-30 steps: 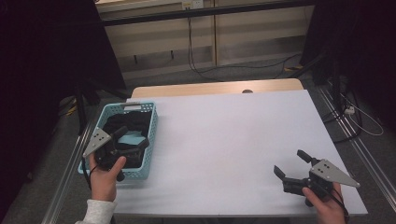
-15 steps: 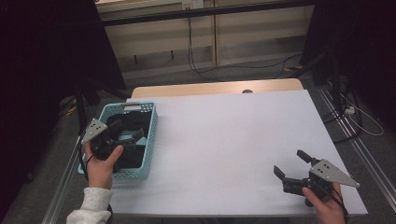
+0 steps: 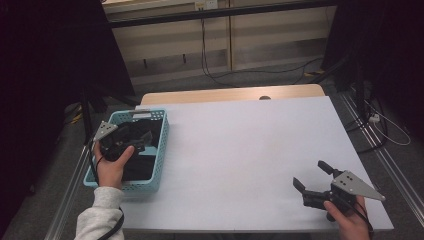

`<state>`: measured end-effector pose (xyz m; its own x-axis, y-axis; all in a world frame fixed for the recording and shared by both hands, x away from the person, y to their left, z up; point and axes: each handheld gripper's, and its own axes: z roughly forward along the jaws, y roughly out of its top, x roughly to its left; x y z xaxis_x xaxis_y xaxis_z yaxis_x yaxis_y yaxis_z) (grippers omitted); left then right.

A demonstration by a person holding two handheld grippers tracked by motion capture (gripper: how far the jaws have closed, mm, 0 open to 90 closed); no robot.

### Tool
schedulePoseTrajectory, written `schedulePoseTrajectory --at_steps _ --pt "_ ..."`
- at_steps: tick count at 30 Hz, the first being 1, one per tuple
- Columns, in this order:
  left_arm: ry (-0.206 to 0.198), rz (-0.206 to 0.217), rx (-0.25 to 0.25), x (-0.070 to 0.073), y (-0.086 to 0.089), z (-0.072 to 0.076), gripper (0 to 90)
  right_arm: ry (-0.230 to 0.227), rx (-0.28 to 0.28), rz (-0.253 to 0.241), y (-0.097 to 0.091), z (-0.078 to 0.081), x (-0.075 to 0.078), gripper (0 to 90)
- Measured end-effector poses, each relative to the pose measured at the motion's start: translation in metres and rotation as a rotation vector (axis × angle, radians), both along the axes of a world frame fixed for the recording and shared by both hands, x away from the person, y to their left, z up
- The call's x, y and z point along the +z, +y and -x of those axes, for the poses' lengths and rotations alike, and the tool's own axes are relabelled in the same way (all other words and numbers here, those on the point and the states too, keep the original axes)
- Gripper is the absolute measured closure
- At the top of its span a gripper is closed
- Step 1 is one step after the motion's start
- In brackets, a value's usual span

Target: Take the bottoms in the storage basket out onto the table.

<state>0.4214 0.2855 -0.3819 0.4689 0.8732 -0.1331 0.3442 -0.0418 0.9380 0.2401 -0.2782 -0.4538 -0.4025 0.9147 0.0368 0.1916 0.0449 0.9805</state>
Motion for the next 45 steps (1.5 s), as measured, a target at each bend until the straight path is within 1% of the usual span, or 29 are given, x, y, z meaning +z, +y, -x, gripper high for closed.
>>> schedulePoseTrajectory --at_steps 1,2,3,4,6,9,10,11,13,15,17,20,21,22,23,25,27,28,32,33,36,37,38,39,41,42,43,45 --pt "0.004 0.004 0.009 -0.001 0.001 -0.001 2.0 0.001 0.001 0.0 0.0 0.0 0.0 1.7" --pt "0.013 -0.001 0.028 -0.004 0.003 -0.004 2.0 0.001 0.001 0.001 0.0 0.0 0.0 1.8" --pt "0.013 -0.001 0.028 -0.004 0.003 -0.004 2.0 0.001 0.002 0.0 0.0 0.0 0.0 1.8" --pt "0.024 -0.009 0.048 -0.007 0.004 -0.007 2.1 0.001 0.002 -0.001 0.0 0.0 0.0 1.8" --pt "0.035 -0.004 0.064 -0.01 0.004 -0.009 2.2 0.002 0.002 -0.003 0.0 0.0 0.0 1.8" --pt "0.044 0.001 0.069 -0.013 0.005 -0.011 2.2 0.001 0.002 -0.006 0.0 0.0 0.0 1.8" --pt "0.055 -0.005 0.08 -0.014 0.007 -0.012 2.3 0.001 0.0 -0.006 0.0 0.0 0.0 1.9" --pt "0.055 -0.005 0.08 -0.014 0.007 -0.012 2.3 0.001 0.002 -0.007 0.0 0.0 0.0 1.8" --pt "0.062 -0.023 0.094 -0.016 0.009 -0.014 2.4 0.001 0.003 -0.007 0.001 0.0 0.0 1.9" --pt "0.075 -0.02 0.106 -0.018 0.011 -0.015 2.4 0.002 0.003 -0.009 0.001 0.0 0.0 1.9" --pt "0.087 -0.032 0.115 -0.02 0.014 -0.016 2.4 0.001 0.006 -0.009 0.001 -0.001 0.0 1.9" --pt "0.11 -0.048 0.137 -0.022 0.017 -0.018 2.4 0.0 0.009 -0.003 0.002 -0.001 0.0 1.9" --pt "0.115 -0.04 0.146 -0.023 0.018 -0.018 2.4 0.0 0.009 -0.003 0.002 -0.001 0.0 1.9" --pt "0.133 -0.049 0.165 -0.026 0.02 -0.02 2.5 0.003 0.009 -0.004 0.002 -0.001 0.0 1.9" --pt "0.133 -0.049 0.165 -0.026 0.02 -0.02 2.5 0.003 0.009 -0.004 0.002 -0.001 0.0 1.9" --pt "0.154 -0.053 0.177 -0.029 0.022 -0.022 2.8 0.003 0.008 -0.009 0.002 -0.001 0.0 1.9" --pt "0.175 -0.071 0.187 -0.032 0.023 -0.023 2.9 0.001 0.01 -0.009 0.002 -0.001 0.0 1.9" --pt "0.185 -0.069 0.191 -0.034 0.023 -0.024 2.9 0.002 0.009 -0.009 0.002 -0.001 0.0 1.9" --pt "0.218 -0.099 0.186 -0.04 0.024 -0.026 3.1 0.003 0.013 -0.005 0.002 -0.001 0.0 2.0" --pt "0.228 -0.099 0.183 -0.041 0.023 -0.027 3.2 0.003 0.015 -0.005 0.002 -0.001 0.0 2.0" --pt "0.249 -0.119 0.154 -0.041 0.02 -0.028 3.3 0.003 0.02 -0.006 0.003 -0.001 -0.001 2.0" --pt "0.256 -0.134 0.148 -0.042 0.02 -0.028 3.6 0.006 0.018 -0.004 0.002 -0.001 -0.001 2.0" --pt "0.259 -0.146 0.145 -0.041 0.019 -0.029 3.7 0.005 0.019 -0.004 0.003 -0.001 -0.001 2.1" --pt "0.264 -0.149 0.14 -0.041 0.019 -0.029 3.8 0.005 0.021 -0.003 0.002 -0.001 -0.001 2.2" --pt "0.262 -0.174 0.13 -0.041 0.019 -0.03 4.0 0.005 0.02 -0.009 0.003 -0.001 0.0 2.2" --pt "0.263 -0.174 0.123 -0.041 0.02 -0.03 4.3 0.003 0.023 -0.003 0.002 -0.001 0.0 2.2" --pt "0.27 -0.171 0.112 -0.041 0.021 -0.03 4.7 0.004 0.022 -0.007 0.003 -0.001 0.0 2.2" --pt "0.269 -0.189 0.096 -0.041 0.024 -0.03 5.4 0.002 0.026 -0.004 0.002 -0.001 -0.001 2.2"
